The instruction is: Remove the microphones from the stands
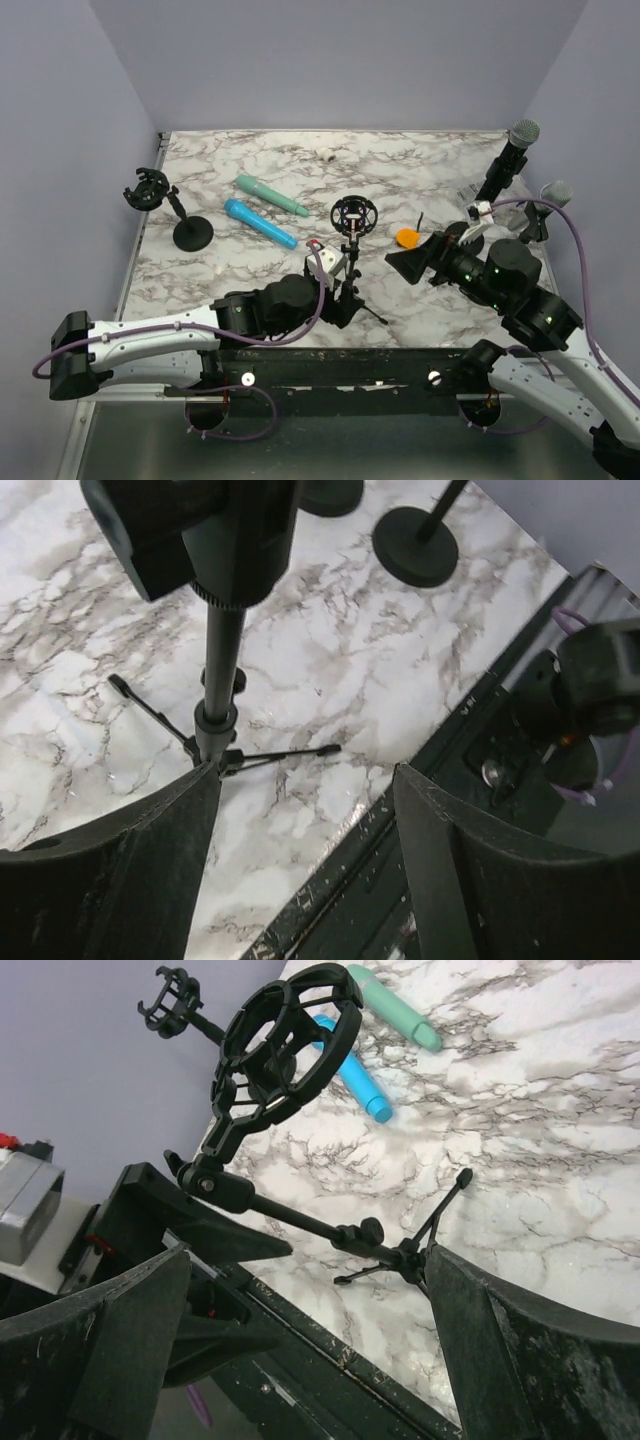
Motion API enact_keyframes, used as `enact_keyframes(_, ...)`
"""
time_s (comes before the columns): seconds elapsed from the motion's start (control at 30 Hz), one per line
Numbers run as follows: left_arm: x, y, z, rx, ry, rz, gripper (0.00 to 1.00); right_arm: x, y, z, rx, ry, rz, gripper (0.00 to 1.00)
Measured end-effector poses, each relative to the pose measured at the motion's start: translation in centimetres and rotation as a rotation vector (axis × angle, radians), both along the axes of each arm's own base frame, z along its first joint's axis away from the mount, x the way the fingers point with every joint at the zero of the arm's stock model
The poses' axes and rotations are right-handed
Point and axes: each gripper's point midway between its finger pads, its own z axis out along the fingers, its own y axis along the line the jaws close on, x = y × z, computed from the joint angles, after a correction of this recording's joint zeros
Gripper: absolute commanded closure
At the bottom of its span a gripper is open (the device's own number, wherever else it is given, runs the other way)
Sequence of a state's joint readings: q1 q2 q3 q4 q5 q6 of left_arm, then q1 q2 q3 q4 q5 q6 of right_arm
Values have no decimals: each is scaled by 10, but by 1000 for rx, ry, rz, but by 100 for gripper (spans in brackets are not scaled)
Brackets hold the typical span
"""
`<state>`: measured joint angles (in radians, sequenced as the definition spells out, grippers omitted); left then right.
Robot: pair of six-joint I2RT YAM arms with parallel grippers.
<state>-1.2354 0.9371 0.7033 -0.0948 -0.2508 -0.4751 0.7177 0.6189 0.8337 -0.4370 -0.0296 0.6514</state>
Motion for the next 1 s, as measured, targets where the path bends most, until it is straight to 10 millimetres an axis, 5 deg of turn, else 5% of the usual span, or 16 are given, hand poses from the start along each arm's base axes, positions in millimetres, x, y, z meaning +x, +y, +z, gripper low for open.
enact_keyframes(0.27,38,-12,-23,24,-65,269,38,-19,-24,-1,47,-19,-41,0)
enact_keyframes(0.7,62,-17,-17,-29,-166,328,76,-36,-9,-132,-42,361,-13,0)
enact_keyframes(0.83,62,-15,-14,-27,-210,228,96,-38,-7,-149,-42,415,-15,0)
enact_keyframes(1.0,65,-7,-12,-2,-271,119,100,-36,1,-149,1,415,2,0)
